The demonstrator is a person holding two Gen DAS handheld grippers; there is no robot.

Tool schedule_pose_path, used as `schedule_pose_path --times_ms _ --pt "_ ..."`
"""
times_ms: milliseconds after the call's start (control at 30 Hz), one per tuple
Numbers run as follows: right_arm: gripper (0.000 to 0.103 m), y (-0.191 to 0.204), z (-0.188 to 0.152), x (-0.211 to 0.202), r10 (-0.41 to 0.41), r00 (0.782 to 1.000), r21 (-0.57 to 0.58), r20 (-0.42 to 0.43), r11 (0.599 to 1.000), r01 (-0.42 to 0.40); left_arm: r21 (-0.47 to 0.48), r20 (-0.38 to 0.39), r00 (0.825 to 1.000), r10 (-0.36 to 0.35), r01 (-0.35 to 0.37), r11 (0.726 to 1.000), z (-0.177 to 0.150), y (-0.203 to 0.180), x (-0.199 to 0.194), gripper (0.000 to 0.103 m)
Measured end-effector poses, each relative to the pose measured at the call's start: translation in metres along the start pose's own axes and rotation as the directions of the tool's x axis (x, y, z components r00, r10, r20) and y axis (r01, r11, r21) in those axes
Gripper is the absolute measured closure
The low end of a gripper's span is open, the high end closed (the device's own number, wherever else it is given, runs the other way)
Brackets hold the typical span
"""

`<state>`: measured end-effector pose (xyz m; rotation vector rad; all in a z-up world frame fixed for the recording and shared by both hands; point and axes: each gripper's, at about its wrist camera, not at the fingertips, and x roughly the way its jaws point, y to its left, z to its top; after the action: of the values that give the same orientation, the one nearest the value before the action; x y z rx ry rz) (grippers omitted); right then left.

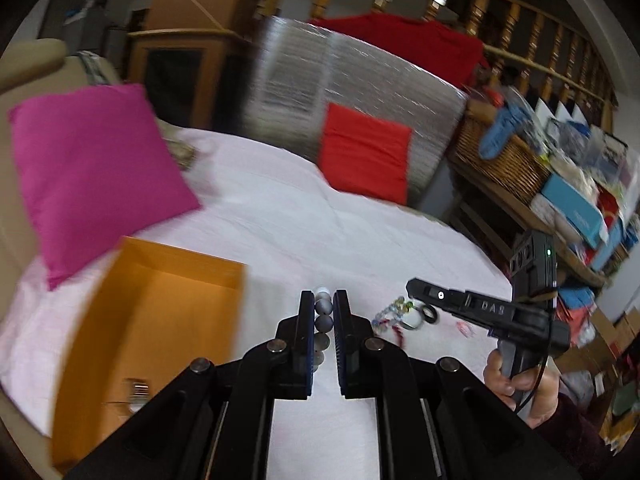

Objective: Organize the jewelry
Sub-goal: 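Carry both bracelets into the orange box and open both tools, then grasp the red bead bracelet with the left tool while the right grasps the black hair tie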

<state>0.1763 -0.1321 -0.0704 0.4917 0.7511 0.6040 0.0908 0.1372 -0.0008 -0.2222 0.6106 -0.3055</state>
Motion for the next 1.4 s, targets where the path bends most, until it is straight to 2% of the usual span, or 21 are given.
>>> schedule_pose_path --times_ms 133,267,500,667,767,900,967,1000,1033,1100,1233,1400 --pt "0.092 0.054 0.004 0.047 0.079 0.995 -0.035 -0.067 0.996 -0.082 -0.018 0.012 0.998 0.066 -0.066 0.998 0.013 0.042 -0.021 0.094" --pt "0.092 0.096 0.004 0.094 0.097 0.986 -0.067 -0.134 0.992 -0.107 -0.021 -0.056 0.989 0.134 -0.135 0.991 0.013 0.088 -0.005 0.094" --pt "0.092 0.116 -0.004 0.190 0.067 0.964 -0.028 -0.258 0.997 -0.077 -0.041 -0.194 0.954 0.228 -0.240 0.970 0.000 0.156 0.060 0.094" --pt "0.092 0.113 -0.017 0.244 -0.031 0.937 -0.065 -0.347 0.998 0.009 -0.071 -0.267 0.932 0.243 -0.271 0.960 -0.009 0.180 0.099 0.094" --pt "0.092 0.106 -0.018 0.259 -0.081 0.928 -0.071 -0.364 0.996 0.059 -0.076 -0.304 0.919 0.250 -0.285 0.956 -0.014 0.185 0.119 0.094" --pt "0.089 0.094 -0.012 0.262 -0.163 0.920 -0.082 -0.355 0.986 0.143 -0.076 -0.340 0.902 0.267 -0.310 0.948 -0.020 0.192 0.132 0.091" --pt "0.080 0.091 -0.007 0.255 -0.183 0.924 -0.088 -0.337 0.983 0.162 -0.066 -0.358 0.893 0.275 -0.318 0.946 -0.022 0.191 0.136 0.081" --pt "0.072 0.090 -0.005 0.248 -0.173 0.932 -0.087 -0.318 0.984 0.153 -0.060 -0.354 0.892 0.280 -0.320 0.945 -0.022 0.189 0.134 0.070" --pt "0.067 0.091 -0.002 0.238 -0.161 0.942 -0.085 -0.294 0.986 0.142 -0.049 -0.339 0.894 0.293 -0.328 0.943 -0.021 0.185 0.131 0.059" --pt "0.067 0.091 0.004 0.216 -0.138 0.962 -0.080 -0.235 0.989 0.122 -0.021 -0.289 0.901 0.323 -0.343 0.939 -0.016 0.174 0.121 0.050" --pt "0.067 0.085 0.013 0.167 -0.129 0.981 -0.082 -0.144 0.990 0.118 0.035 -0.205 0.913 0.352 -0.352 0.935 -0.002 0.142 0.099 0.049" --pt "0.067 0.059 0.015 0.099 -0.136 0.987 -0.052 -0.084 0.990 0.132 0.092 -0.108 0.943 0.316 -0.307 0.947 0.006 0.071 0.081 0.042"
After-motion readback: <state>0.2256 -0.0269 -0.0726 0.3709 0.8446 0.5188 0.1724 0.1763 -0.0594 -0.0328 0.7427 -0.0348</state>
